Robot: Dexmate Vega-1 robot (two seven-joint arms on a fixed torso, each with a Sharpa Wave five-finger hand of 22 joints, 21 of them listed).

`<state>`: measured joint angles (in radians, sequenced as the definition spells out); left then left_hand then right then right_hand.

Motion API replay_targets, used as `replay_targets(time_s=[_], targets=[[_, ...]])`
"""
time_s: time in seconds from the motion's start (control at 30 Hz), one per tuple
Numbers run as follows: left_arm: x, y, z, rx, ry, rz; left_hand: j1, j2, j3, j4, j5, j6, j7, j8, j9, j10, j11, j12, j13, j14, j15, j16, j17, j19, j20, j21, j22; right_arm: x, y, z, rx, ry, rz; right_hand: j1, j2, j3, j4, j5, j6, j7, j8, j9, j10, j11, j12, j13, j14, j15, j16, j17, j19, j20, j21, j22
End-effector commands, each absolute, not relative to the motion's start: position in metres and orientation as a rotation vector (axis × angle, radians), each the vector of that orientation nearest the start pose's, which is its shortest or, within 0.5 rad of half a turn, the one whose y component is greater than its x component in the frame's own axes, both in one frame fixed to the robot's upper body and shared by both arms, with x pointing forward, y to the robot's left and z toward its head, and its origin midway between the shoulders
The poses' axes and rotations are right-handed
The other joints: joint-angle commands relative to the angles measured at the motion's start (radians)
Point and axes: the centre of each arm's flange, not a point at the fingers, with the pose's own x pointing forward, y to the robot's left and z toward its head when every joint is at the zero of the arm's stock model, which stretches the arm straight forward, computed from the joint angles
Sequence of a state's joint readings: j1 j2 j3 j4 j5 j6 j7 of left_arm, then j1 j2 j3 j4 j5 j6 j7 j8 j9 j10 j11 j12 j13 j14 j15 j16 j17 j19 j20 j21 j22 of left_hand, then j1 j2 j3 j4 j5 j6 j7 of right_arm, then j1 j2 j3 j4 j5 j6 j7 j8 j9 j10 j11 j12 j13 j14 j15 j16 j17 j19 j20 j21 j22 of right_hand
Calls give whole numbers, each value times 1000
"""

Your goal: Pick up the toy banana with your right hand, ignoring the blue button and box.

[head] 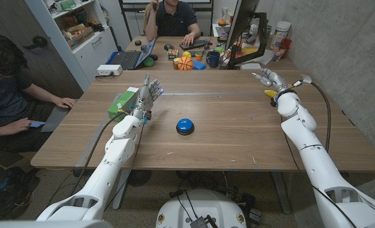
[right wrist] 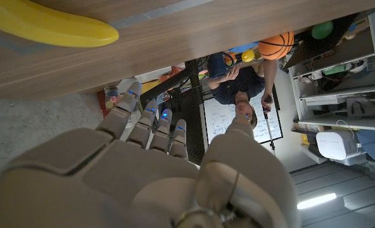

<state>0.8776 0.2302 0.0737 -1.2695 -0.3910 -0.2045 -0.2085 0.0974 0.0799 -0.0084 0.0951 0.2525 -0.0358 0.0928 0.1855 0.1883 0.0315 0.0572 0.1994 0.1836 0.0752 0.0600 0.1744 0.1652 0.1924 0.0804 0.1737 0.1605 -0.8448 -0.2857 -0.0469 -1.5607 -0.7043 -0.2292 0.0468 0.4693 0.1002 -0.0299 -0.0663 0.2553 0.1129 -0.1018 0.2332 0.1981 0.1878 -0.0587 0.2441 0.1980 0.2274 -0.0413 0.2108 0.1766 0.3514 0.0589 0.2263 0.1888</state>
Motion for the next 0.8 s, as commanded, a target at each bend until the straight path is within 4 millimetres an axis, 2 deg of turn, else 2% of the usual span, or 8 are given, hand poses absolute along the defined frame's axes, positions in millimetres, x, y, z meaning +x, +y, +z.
replay_targets(time_s=[0.03,0.37,0.8], targets=[[650,281,-35,-87,-604,-216,14,1,3,4,1,-1,4,8,3,-3,9,5,5,9,-1,6,3,7,0,7,6,637,-333,57,-1139,-293,-539,18,0,-2,-10,8,17,-3,5,3,12,-2,5,1,11,-33,-2,4,13,-4,10,1],[638,281,-38,-84,-610,-208,15,1,3,4,1,0,5,8,3,-3,8,5,5,9,-2,6,3,7,1,7,6,649,-343,65,-1202,-141,-622,29,-2,-1,-16,12,30,-6,8,5,15,1,5,2,14,-34,-5,4,25,-12,13,2],[628,280,-36,-77,-624,-200,16,1,3,3,0,1,5,8,3,-3,7,5,5,10,-1,6,3,8,1,7,6,661,-354,57,-1247,97,-700,30,-2,-2,-15,14,33,-2,6,6,9,15,0,3,7,-25,-10,5,33,-20,15,3]])
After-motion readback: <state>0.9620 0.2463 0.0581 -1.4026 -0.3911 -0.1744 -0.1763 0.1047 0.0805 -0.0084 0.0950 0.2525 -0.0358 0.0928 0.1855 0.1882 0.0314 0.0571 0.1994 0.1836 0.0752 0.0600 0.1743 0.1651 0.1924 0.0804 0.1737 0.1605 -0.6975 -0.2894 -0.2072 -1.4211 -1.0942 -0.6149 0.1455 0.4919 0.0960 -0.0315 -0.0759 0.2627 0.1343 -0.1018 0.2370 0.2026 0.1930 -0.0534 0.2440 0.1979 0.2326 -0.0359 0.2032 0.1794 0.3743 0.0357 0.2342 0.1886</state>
